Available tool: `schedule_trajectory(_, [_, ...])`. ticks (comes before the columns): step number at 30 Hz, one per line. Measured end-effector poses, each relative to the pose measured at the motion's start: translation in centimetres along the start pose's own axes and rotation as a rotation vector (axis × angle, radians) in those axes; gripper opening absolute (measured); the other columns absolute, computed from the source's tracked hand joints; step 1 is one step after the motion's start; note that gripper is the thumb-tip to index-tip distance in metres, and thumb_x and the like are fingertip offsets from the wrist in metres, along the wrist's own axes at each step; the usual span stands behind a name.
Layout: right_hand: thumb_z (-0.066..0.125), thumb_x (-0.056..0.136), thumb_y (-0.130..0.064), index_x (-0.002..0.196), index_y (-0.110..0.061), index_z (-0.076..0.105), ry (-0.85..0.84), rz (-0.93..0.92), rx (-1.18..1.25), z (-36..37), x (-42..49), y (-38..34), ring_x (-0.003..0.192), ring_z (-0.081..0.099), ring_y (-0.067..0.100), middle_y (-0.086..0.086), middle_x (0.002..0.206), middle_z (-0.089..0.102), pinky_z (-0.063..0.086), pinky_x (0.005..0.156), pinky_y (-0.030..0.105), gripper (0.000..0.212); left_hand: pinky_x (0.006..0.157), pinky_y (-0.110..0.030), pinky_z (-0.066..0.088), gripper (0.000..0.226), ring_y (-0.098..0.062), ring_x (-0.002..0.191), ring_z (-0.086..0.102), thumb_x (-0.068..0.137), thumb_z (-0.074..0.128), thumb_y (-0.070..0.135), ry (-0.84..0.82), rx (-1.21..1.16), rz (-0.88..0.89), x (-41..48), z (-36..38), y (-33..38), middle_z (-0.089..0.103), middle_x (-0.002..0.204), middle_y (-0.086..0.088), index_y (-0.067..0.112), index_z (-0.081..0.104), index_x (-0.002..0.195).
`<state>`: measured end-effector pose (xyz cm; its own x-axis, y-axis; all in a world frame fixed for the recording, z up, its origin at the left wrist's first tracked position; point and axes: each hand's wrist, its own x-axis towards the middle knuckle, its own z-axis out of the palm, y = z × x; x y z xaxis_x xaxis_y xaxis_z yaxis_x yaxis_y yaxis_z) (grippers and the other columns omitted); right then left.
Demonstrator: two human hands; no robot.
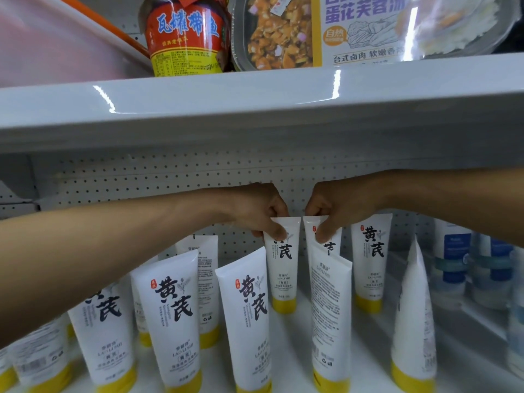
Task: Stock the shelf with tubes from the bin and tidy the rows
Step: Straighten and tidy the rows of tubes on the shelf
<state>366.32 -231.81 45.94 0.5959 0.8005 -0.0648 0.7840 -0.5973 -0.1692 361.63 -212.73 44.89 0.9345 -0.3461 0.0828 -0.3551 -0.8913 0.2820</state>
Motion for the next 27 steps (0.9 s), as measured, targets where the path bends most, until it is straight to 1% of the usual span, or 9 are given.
schedule_trajectory(3, [0.071, 0.085, -0.023, 0.088, -0.019, 0.072, -0.009, -0.005, 0.015, 0.06, -0.05, 0.02, 0.071, 0.065, -0.001, -0.013, 0.080, 0.072, 0.048, 0.065, 0.012, 0.005, 0.075, -0.021, 0.058, 0.023, -0.010, 0.088, 0.070, 0.086, 0.071, 0.019, -0.012, -0.008, 0.001, -0.14, 0.06, 0.12, 0.073, 0.100, 0.003, 0.010, 0.071, 0.108])
schedule_trajectory(9, [0.071, 0.085, -0.022, 0.089, -0.019, 0.072, -0.003, 0.001, 0.022, 0.17, -0.29, 0.02, 0.070, 0.065, -0.004, -0.016, 0.079, 0.071, 0.048, 0.064, 0.010, 0.005, 0.074, -0.021, 0.059, 0.022, -0.009, 0.087, 0.070, 0.086, 0.072, 0.018, 0.011, -0.007, 0.000, -0.31, 0.21, -0.04, 0.074, 0.099, 0.002, 0.009, 0.072, 0.106])
schedule_trajectory(11, [0.071, 0.085, -0.021, 0.088, -0.020, 0.072, -0.003, 0.004, 0.024, 0.18, -0.39, -0.04, 0.069, 0.064, -0.003, -0.014, 0.079, 0.072, 0.050, 0.066, 0.012, 0.003, 0.075, -0.023, 0.059, 0.022, -0.009, 0.087, 0.071, 0.086, 0.072, 0.018, 0.011, -0.006, 0.002, -0.36, 0.22, -0.08, 0.074, 0.101, 0.001, 0.009, 0.072, 0.106])
schedule_trajectory(14, [0.072, 0.084, -0.022, 0.093, -0.016, 0.073, 0.001, 0.019, 0.015, 0.16, -0.42, -0.08, 0.078, 0.067, 0.005, -0.008, 0.089, 0.074, 0.053, 0.076, 0.020, 0.011, 0.077, -0.025, 0.059, 0.021, -0.011, 0.090, 0.071, 0.086, 0.072, 0.018, 0.009, -0.002, 0.009, -0.37, 0.28, 0.07, 0.074, 0.102, 0.000, 0.008, 0.072, 0.105])
schedule_trajectory(18, [0.073, 0.083, -0.023, 0.093, -0.018, 0.073, 0.006, 0.028, 0.007, 0.24, -0.48, -0.12, 0.081, 0.068, 0.007, -0.008, 0.089, 0.074, 0.055, 0.077, 0.021, 0.012, 0.075, -0.023, 0.059, 0.021, -0.011, 0.088, 0.071, 0.086, 0.071, 0.017, 0.018, 0.016, 0.011, -0.41, 0.35, 0.24, 0.074, 0.101, -0.001, 0.008, 0.072, 0.105])
schedule_trajectory(19, [0.073, 0.083, -0.023, 0.092, -0.019, 0.073, 0.010, 0.028, 0.003, 0.24, -0.51, -0.13, 0.081, 0.068, 0.007, -0.008, 0.088, 0.074, 0.055, 0.077, 0.021, 0.011, 0.075, -0.022, 0.059, 0.021, -0.011, 0.089, 0.071, 0.086, 0.071, 0.017, 0.015, 0.018, 0.007, -0.42, 0.34, 0.24, 0.074, 0.102, -0.001, 0.008, 0.072, 0.106])
schedule_trajectory(21, [0.073, 0.082, -0.024, 0.087, -0.023, 0.071, 0.011, 0.028, -0.005, 0.28, -0.50, -0.17, 0.073, 0.066, 0.002, -0.010, 0.083, 0.072, 0.053, 0.069, 0.017, 0.005, 0.075, -0.021, 0.059, 0.023, -0.010, 0.090, 0.070, 0.087, 0.071, 0.018, 0.006, 0.024, -0.004, -0.44, 0.28, 0.27, 0.074, 0.104, -0.001, 0.008, 0.071, 0.108])
schedule_trajectory(23, [0.074, 0.082, -0.024, 0.085, -0.023, 0.071, 0.012, 0.032, -0.014, 0.30, -0.49, -0.22, 0.070, 0.063, 0.000, -0.009, 0.081, 0.072, 0.050, 0.066, 0.016, 0.004, 0.077, -0.023, 0.059, 0.024, -0.012, 0.092, 0.070, 0.087, 0.071, 0.018, -0.004, 0.028, -0.017, -0.43, 0.24, 0.39, 0.073, 0.106, -0.001, 0.008, 0.070, 0.109])
schedule_trajectory(27, [0.074, 0.081, -0.026, 0.098, -0.014, 0.071, 0.036, 0.046, -0.026, 0.02, -0.54, -0.44, 0.086, 0.069, 0.012, -0.002, 0.094, 0.074, 0.056, 0.081, 0.028, 0.021, 0.081, -0.028, 0.059, 0.023, -0.012, 0.094, 0.069, 0.087, 0.071, 0.021, -0.030, 0.034, -0.027, -0.57, -0.07, 0.79, 0.073, 0.107, 0.000, 0.012, 0.070, 0.109])
